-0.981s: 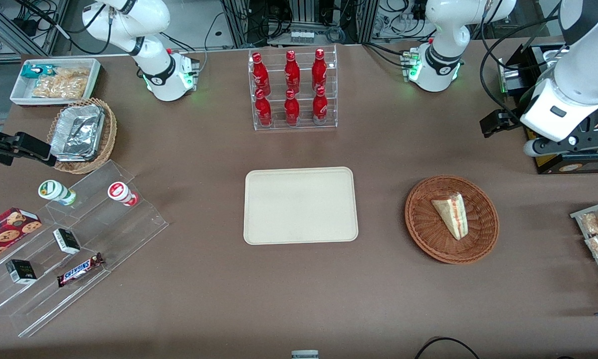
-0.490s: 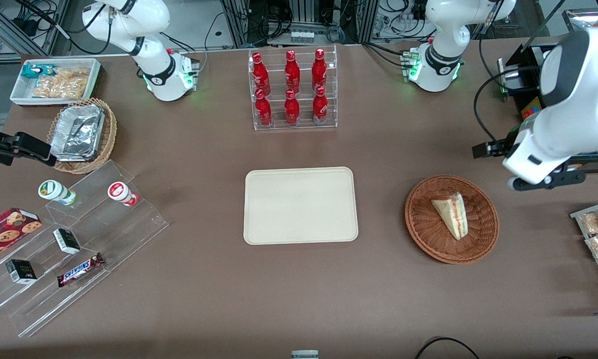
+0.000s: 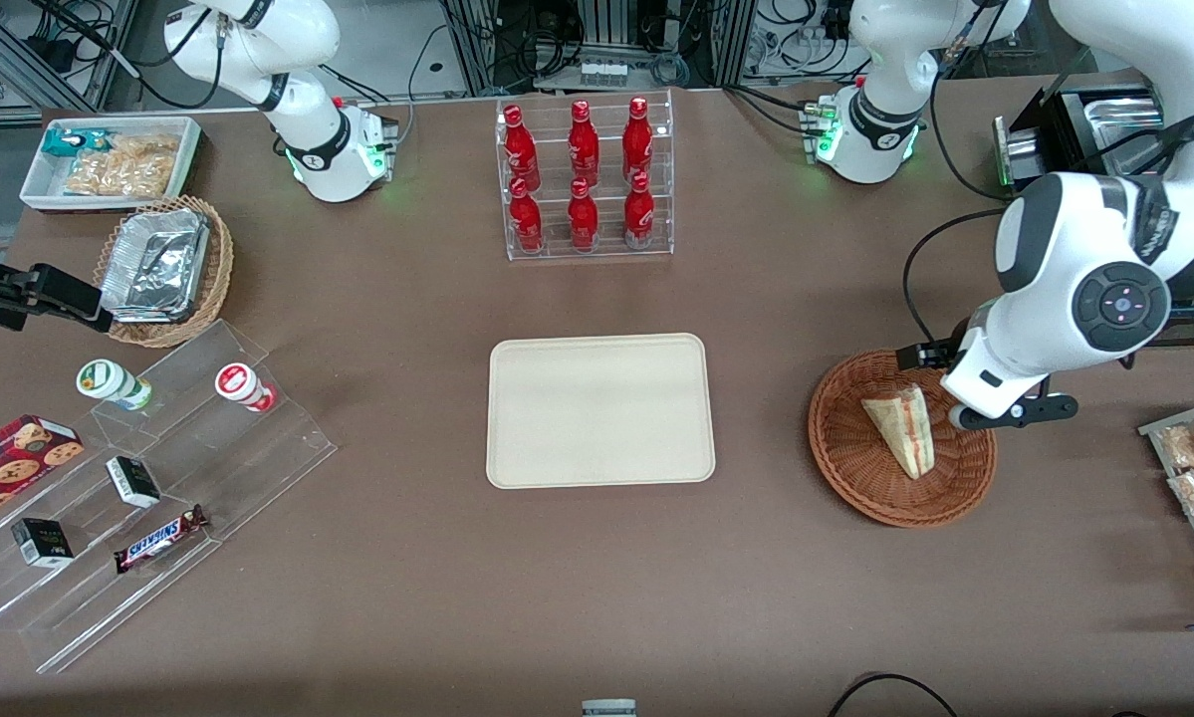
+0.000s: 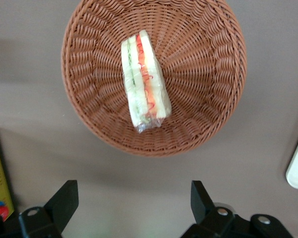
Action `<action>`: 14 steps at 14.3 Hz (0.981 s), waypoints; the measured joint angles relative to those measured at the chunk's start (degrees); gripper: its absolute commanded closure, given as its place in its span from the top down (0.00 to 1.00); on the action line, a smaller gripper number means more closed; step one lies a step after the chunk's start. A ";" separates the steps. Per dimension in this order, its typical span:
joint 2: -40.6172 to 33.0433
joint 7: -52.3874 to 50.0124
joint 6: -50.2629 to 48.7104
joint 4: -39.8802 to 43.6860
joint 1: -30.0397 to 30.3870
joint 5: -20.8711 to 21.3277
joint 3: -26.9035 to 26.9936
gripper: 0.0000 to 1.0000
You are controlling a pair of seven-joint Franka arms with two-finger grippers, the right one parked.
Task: Place sandwich from basket to tray
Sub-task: 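Lower the open left gripper over the wrapped sandwich in the wicker basket, then close the left gripper on the sandwich and lift it from the basket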
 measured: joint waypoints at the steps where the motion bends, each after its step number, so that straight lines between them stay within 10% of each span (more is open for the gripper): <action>1: 0.03 -0.33 1.60 -1.65 0.04 0.00 0.04 1.00; 14: 7.10 -7.22 20.68 -9.55 0.82 -0.02 0.60 1.00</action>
